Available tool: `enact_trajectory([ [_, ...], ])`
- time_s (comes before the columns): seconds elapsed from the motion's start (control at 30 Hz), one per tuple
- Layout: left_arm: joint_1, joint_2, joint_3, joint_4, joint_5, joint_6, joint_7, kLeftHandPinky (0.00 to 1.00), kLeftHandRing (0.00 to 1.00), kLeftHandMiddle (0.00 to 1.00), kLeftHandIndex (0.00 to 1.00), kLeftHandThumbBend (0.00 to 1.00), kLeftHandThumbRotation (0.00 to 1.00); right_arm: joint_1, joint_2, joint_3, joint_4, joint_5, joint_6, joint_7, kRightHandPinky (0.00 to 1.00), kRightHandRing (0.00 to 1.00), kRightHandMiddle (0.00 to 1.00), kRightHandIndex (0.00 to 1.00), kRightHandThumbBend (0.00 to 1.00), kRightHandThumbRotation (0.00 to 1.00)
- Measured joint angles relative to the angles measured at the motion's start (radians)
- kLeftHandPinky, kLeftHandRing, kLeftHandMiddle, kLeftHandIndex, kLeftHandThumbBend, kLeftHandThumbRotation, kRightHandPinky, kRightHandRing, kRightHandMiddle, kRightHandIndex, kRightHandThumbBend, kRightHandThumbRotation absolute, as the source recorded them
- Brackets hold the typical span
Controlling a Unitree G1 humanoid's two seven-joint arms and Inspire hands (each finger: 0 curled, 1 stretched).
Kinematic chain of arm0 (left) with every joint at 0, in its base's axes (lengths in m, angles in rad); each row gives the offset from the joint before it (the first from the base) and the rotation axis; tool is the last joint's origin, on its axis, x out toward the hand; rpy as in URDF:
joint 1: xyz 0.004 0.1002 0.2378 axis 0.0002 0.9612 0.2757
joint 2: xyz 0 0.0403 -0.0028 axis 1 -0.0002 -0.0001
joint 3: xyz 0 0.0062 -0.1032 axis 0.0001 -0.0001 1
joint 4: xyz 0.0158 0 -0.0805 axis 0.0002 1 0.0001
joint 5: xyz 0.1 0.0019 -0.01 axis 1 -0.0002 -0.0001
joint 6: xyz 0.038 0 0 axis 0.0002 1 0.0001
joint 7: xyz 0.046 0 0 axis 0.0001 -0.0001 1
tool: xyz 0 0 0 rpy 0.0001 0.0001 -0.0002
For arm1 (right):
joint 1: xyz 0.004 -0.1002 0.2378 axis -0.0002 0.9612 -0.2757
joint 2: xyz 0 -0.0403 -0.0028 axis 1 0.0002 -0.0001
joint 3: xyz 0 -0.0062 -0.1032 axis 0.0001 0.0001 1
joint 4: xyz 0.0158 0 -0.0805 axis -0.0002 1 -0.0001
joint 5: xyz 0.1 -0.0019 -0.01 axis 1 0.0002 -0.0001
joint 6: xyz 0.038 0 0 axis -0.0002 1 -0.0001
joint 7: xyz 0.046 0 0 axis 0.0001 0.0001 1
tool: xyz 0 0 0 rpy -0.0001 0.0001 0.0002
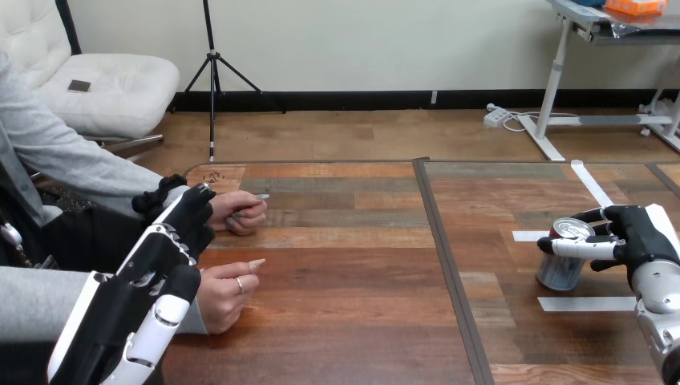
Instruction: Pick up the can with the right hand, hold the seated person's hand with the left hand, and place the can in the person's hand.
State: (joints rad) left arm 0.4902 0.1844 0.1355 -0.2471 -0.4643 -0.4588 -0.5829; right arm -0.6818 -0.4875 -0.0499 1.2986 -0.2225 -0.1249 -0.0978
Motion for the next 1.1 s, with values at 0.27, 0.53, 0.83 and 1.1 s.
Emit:
enact_trajectory([
  [0.27,0.0,0.0,0.001,0.0,0.0,0.0,-0.004,1.0,1.0,0.99,0.89,0.42,0.63,0.0,0.0,0.003,0.0,-0.008,0.0,-0.013,0.45,0.51,0.54,0.52,0.79,0.0],
  [0.53,0.0,0.0,0.003,0.002,0.0,-0.001,-0.01,1.0,1.0,0.99,0.89,0.41,0.63,0.001,0.0,0.004,0.0,-0.011,-0.002,-0.028,0.4,0.48,0.51,0.48,0.82,0.0],
  [0.83,-0.001,0.0,0.006,0.006,0.0,-0.007,-0.01,1.0,1.0,0.99,0.88,0.41,0.63,0.004,0.0,0.005,0.0,-0.015,-0.007,-0.047,0.37,0.44,0.47,0.47,0.84,0.0],
  [1.1,-0.001,-0.001,0.008,0.006,0.0,-0.011,-0.007,1.0,1.0,0.99,0.88,0.41,0.63,0.008,0.0,0.005,0.0,-0.015,-0.023,-0.055,0.39,0.44,0.47,0.47,0.84,0.0],
])
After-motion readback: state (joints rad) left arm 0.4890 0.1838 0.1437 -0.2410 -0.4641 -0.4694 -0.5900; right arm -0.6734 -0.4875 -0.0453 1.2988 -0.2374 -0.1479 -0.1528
